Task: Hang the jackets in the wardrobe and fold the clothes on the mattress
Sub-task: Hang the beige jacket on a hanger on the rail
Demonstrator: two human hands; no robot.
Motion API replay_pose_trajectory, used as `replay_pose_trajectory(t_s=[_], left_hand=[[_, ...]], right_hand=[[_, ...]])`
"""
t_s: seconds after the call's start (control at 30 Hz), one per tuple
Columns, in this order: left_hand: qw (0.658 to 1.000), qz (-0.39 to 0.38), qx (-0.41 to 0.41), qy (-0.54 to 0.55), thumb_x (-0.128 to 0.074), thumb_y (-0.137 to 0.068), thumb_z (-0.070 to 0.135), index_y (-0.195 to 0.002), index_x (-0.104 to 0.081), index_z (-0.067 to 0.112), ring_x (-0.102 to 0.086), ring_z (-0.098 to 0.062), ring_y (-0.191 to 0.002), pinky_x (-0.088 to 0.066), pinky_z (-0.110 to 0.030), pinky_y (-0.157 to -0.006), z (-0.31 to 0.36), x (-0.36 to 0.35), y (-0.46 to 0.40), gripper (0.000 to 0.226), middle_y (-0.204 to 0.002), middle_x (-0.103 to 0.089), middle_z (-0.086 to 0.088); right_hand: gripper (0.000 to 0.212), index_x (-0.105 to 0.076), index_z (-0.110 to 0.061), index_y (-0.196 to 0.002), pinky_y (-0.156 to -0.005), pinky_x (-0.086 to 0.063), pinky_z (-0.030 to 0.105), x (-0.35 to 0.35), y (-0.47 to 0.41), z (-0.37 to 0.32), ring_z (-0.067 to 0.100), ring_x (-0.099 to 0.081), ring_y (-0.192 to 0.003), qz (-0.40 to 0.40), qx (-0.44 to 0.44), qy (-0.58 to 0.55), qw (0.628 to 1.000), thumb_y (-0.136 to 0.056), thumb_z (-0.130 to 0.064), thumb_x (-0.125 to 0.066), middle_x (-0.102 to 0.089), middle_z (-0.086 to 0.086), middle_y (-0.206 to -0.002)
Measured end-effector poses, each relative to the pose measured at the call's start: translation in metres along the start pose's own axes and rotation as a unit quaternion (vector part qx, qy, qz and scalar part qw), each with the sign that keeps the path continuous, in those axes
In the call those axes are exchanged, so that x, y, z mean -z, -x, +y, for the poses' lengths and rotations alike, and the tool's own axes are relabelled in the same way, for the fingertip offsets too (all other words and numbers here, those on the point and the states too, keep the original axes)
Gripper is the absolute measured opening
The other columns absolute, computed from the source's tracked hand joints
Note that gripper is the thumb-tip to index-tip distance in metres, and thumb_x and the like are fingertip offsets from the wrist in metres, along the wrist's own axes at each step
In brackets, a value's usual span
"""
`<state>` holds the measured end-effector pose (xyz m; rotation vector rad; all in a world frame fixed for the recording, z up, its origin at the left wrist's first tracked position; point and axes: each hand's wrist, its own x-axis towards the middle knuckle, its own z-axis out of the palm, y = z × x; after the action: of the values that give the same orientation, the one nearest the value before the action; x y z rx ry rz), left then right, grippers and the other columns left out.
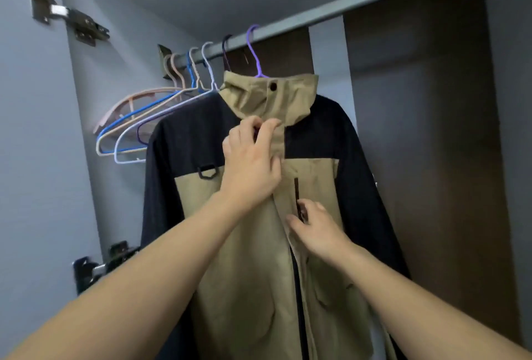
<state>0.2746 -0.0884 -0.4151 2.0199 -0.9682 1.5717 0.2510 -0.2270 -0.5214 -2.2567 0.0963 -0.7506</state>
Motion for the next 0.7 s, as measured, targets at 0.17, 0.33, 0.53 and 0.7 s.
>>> replay_pose_trajectory(t_s=[0.17,0.33,0.53,0.7], left_hand=[[0.966,-0.166,0.124,0.151,-0.051,-0.093,0.013,-0.113,-0.057,0.012,-0.06,-0.027,-0.1,-0.046,-0.037,-0.089,0.011,-0.021,0.104,0.021,-0.107,-0.064,-0.007],[0.932,-0.217,0.221,0.187,-0.05,-0.092,0.011,-0.101,-0.06,0.012,-0.062,-0.034,-0.093,-0.048,-0.042,-0.084,0.023,-0.035,0.196,0.014,-0.097,-0.069,-0.01],[0.855,-0.304,0.357,0.221,-0.052,-0.091,0.013,-0.085,-0.061,0.02,-0.062,-0.023,-0.087,-0.05,-0.035,-0.082,0.026,-0.06,0.309,0.013,-0.082,-0.064,0.006],[0.708,-0.363,0.546,0.264,-0.051,-0.09,0.01,-0.08,-0.063,0.013,-0.058,-0.022,-0.078,-0.046,-0.027,-0.072,0.026,-0.092,0.403,0.016,-0.087,-0.068,-0.006]], right_hand=[[0.051,-0.046,-0.013,-0.141,-0.104,-0.036,0.026,-0.045,0.048,0.043,0.02,-0.05,-0.124,-0.001,-0.058,-0.046,0.997,-0.097,-0.035,-0.057,-0.048,0.007,-0.136],[0.05,-0.047,-0.014,-0.14,-0.096,-0.041,0.027,-0.09,0.097,0.096,0.017,-0.052,-0.12,-0.005,-0.135,-0.125,0.983,-0.097,-0.035,-0.057,-0.051,0.004,-0.133],[0.019,-0.064,-0.022,-0.103,-0.076,-0.047,0.029,-0.152,0.162,0.166,0.018,-0.058,-0.09,-0.11,-0.282,-0.243,0.921,-0.098,-0.038,-0.054,-0.064,0.001,-0.098],[0.013,-0.053,-0.024,-0.103,-0.061,-0.043,0.022,-0.195,0.212,0.224,0.013,-0.053,-0.079,-0.114,-0.402,-0.34,0.842,-0.099,-0.037,-0.053,-0.058,-0.001,-0.098]])
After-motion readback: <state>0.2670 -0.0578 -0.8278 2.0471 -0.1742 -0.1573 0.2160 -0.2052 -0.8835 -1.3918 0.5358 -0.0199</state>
